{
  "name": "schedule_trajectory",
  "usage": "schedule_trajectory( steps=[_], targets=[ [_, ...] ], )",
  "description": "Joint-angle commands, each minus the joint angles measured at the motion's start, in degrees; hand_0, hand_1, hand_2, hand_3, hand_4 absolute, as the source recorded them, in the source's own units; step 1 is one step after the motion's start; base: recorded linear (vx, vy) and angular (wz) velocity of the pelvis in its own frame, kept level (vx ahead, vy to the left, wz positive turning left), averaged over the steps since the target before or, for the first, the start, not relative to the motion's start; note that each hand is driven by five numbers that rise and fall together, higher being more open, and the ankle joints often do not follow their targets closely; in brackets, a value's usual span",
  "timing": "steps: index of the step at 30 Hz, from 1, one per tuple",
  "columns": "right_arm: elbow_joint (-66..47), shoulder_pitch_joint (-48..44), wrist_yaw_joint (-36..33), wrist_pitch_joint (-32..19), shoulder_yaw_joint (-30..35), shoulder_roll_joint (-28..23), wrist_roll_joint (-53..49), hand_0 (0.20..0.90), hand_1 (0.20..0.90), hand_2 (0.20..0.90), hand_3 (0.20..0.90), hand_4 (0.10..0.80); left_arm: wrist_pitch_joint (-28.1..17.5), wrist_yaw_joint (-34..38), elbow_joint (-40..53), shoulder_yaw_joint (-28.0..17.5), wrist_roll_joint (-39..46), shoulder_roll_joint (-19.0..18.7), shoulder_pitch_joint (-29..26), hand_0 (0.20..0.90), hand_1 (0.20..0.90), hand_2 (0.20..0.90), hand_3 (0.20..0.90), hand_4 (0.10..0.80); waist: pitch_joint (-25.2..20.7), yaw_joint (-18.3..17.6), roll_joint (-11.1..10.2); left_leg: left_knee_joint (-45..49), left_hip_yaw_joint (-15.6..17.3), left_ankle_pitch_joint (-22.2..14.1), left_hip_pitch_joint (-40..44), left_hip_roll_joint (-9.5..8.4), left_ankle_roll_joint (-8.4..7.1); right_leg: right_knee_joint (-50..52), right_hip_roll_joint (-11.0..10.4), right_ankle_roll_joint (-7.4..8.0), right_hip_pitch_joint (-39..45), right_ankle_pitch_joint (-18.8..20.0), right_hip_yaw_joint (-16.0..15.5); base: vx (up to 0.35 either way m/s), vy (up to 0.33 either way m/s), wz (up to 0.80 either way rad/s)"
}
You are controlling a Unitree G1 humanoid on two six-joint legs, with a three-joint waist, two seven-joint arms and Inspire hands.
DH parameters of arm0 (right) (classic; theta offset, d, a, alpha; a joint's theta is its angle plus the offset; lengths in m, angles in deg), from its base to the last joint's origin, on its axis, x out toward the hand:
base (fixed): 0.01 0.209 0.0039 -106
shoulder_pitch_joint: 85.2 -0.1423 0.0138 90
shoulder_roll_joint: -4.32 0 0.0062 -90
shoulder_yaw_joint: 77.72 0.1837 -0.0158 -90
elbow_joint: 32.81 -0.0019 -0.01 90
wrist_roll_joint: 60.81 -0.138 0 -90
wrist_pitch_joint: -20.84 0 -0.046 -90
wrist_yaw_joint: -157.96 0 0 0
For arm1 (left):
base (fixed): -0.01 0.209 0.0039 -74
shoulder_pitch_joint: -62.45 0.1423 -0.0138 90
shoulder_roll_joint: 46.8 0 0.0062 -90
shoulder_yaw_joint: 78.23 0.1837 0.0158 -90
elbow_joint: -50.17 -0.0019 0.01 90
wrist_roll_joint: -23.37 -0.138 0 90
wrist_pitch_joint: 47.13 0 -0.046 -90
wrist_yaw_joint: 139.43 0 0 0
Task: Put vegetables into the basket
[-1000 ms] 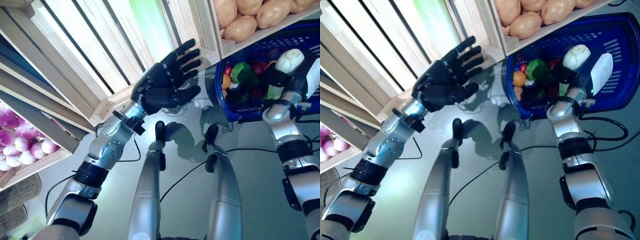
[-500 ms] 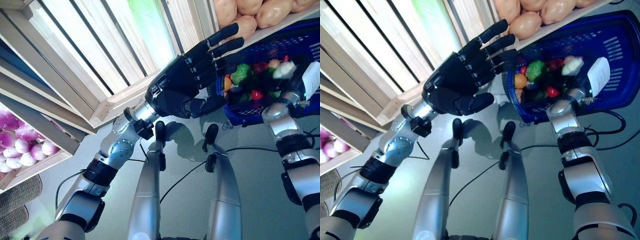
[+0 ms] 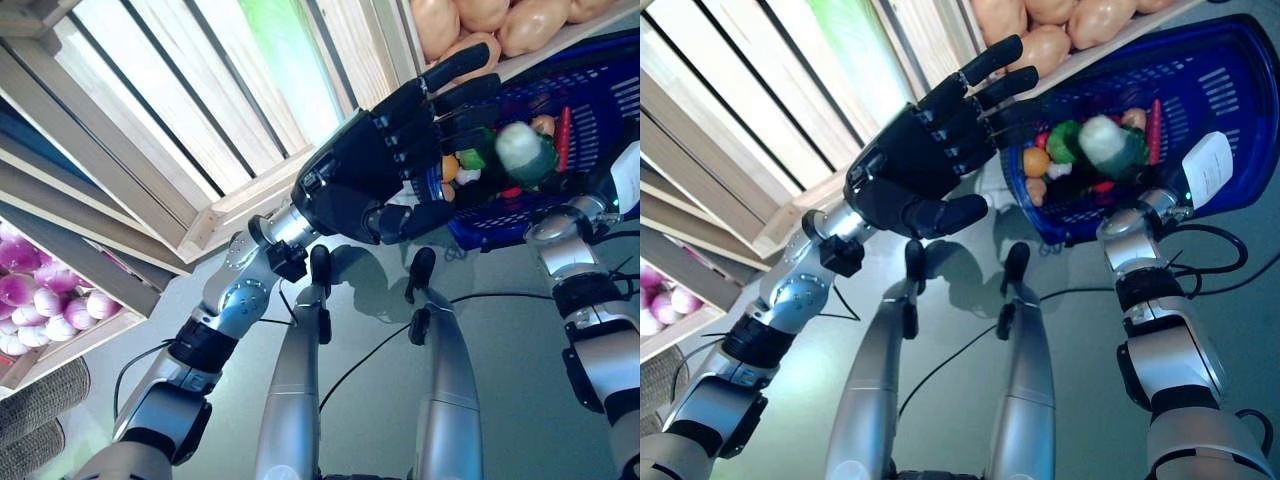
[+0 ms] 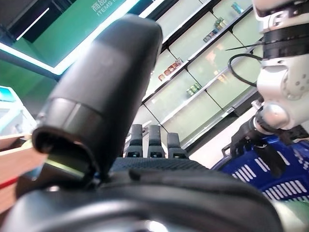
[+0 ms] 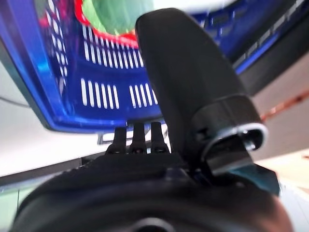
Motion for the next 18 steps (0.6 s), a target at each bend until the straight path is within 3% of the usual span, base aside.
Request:
schedule_trajectory(
  steps=[1,5,12,18],
  targets=[
    [-5.03,0.52,-8.55,-6.36,2.89,-7.47,4.22,0.9,0.9,0.9,0.9,0.8,-7.25,0.92,11.74,-3.96,-0.8,1.95,-0.07,0.9,0.9,0.9,0.9,0.8,-0.02,0.42,1.67,-4.66,-2.46,-0.32,5.29,-0.9,-2.51,-1.68,3.34,-1.31,8.14,-2.95,-2.27,0.038,0.028,-0.03],
    [-10.32,5.47,-9.14,-14.09,7.21,-4.99,2.54,0.9,0.9,0.9,0.9,0.8,-7.04,3.94,10.81,-5.89,-1.25,0.98,2.19,0.9,0.9,0.9,0.9,0.8,-0.02,0.21,1.02,-8.73,-1.24,0.55,11.31,-0.73,-2.71,-5.54,3.57,-0.68,14.41,-2.58,-3.08,0.061,0.045,-0.04],
    [-24.35,16.55,-5.72,-17.11,14.0,-1.7,4.36,0.9,0.9,0.9,0.9,0.8,-9.29,11.07,11.53,-9.55,-2.62,-1.62,5.91,0.9,0.9,0.9,0.9,0.8,-0.02,-0.88,0.32,-15.38,-0.24,2.54,19.03,-0.51,-2.77,-11.26,4.18,-0.05,21.49,-0.92,-3.34,0.069,0.022,-0.03],
    [-36.27,28.07,-2.84,-20.03,17.4,5.21,5.14,0.9,0.9,0.9,0.9,0.8,-13.78,19.66,12.12,-14.52,-4.12,-0.34,10.9,0.9,0.9,0.9,0.9,0.8,-0.02,-1.84,-0.5,-19.14,0.19,3.0,25.0,-0.53,-2.66,-15.22,4.7,-0.2,27.41,-0.44,-3.69,0.083,0.02,-0.09]
  ],
)
